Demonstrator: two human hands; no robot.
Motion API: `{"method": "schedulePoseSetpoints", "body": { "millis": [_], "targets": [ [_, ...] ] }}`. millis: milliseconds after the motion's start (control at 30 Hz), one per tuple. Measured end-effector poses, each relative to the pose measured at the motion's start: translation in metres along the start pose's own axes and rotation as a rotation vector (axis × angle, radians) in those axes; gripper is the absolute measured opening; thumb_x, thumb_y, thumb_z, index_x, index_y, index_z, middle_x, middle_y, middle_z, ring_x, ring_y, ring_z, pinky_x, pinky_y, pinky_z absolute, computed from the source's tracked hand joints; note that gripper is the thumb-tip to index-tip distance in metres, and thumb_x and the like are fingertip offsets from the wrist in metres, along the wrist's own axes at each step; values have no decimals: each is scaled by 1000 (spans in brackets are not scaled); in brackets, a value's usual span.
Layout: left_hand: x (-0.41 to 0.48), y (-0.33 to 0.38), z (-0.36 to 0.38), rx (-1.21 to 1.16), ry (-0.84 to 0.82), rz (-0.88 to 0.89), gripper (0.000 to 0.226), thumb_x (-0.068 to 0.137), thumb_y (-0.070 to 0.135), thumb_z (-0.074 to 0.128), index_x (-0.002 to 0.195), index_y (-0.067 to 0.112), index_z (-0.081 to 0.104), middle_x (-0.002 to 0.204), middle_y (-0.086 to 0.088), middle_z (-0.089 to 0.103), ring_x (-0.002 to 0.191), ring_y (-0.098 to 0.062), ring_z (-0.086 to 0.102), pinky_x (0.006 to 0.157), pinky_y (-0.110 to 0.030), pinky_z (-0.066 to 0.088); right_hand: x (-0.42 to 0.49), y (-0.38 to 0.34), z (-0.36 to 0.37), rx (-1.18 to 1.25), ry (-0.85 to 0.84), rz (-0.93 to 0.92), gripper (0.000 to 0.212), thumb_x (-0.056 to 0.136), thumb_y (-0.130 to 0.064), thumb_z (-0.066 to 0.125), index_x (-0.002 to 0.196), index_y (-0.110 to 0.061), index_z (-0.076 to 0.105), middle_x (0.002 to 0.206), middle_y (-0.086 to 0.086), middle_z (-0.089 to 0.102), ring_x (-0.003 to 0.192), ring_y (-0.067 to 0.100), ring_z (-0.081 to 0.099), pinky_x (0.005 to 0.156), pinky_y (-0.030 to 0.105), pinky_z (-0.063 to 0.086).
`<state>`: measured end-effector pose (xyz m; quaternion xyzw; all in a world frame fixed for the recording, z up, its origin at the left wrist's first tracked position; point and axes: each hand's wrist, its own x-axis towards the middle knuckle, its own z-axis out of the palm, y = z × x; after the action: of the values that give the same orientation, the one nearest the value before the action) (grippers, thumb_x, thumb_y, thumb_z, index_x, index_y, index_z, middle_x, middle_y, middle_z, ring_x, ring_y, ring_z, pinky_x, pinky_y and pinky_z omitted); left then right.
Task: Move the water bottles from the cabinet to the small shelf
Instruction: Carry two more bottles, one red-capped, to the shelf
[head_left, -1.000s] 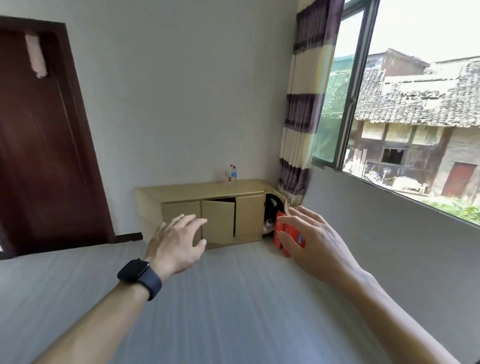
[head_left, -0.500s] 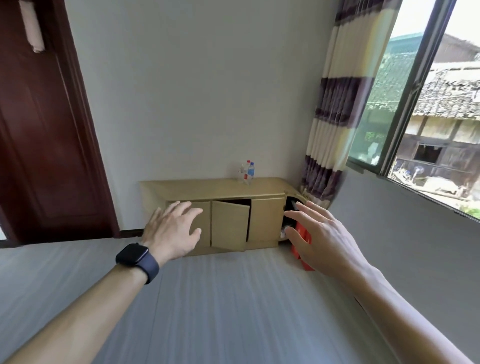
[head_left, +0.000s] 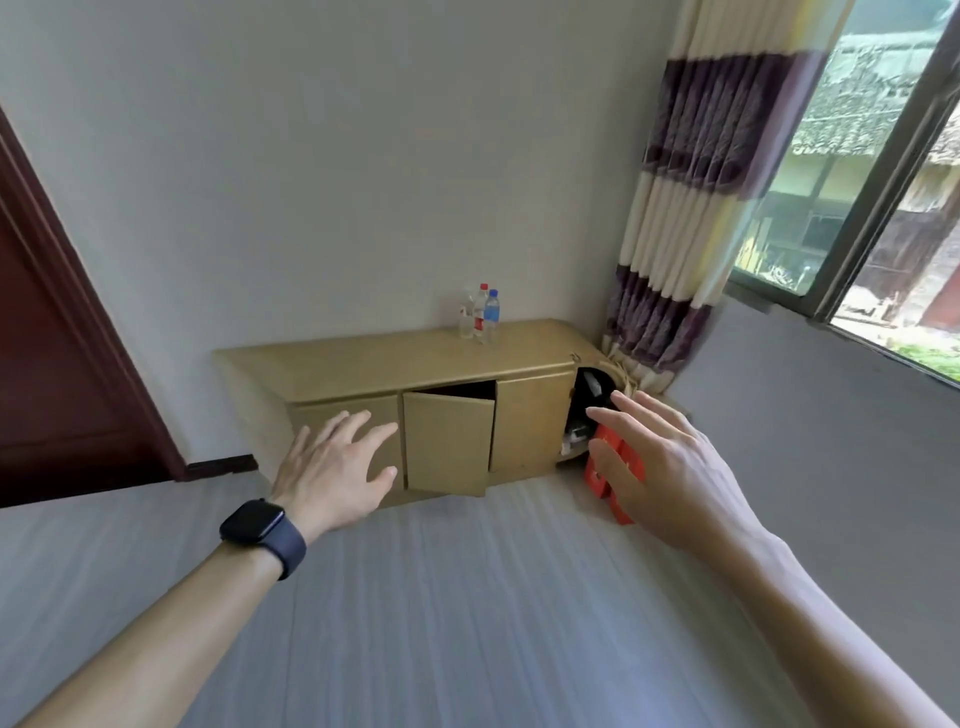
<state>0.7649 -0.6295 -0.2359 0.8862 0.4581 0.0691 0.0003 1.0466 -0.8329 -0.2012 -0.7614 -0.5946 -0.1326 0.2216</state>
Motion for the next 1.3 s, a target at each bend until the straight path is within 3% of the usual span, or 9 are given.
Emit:
{"method": "schedulePoseSetpoints", "body": {
  "millis": [367, 700, 833, 1000, 1300],
  "targets": [
    [220, -30, 45, 81, -33, -48, 60, 93, 57, 41, 148, 40, 29, 161, 1, 20, 147, -23, 18, 117, -49, 20, 208, 92, 129, -29, -27, -70, 47, 96, -51, 37, 135, -33, 55, 148, 0, 49, 143, 21, 36, 114, 41, 34],
    [420, -40, 78, 29, -8, -105, 62, 94, 61, 35, 151, 37, 26, 159, -1, 25, 145, -24, 25, 115, -49, 26, 392, 158, 225, -42, -121, -87, 50, 95, -56, 32, 136, -37, 56, 147, -8, 49, 145, 15, 32, 115, 32, 26],
    [517, -53, 108, 14, -14, -97, 61, 94, 59, 37, 150, 37, 30, 158, -2, 28, 144, -25, 26, 115, -49, 25, 463, 181, 283, -28, -147, -64, 54, 93, -60, 27, 134, -39, 57, 146, -9, 51, 144, 15, 33, 115, 34, 29],
    [644, -67, 138, 27, -52, -32, 59, 95, 55, 40, 149, 32, 32, 154, -3, 33, 141, -25, 28, 112, -49, 26, 559, 202, 359, -49, -227, 12, 42, 98, -53, 42, 137, -40, 53, 147, -9, 49, 146, 16, 31, 115, 35, 28],
    [828, -83, 187, 32, -180, 55, 60, 95, 53, 39, 150, 32, 29, 158, -2, 24, 145, -23, 21, 115, -49, 20, 702, 234, 451, -20, -369, 81, 47, 99, -53, 35, 142, -39, 45, 151, -7, 44, 147, 17, 28, 117, 37, 28]
  ]
}}
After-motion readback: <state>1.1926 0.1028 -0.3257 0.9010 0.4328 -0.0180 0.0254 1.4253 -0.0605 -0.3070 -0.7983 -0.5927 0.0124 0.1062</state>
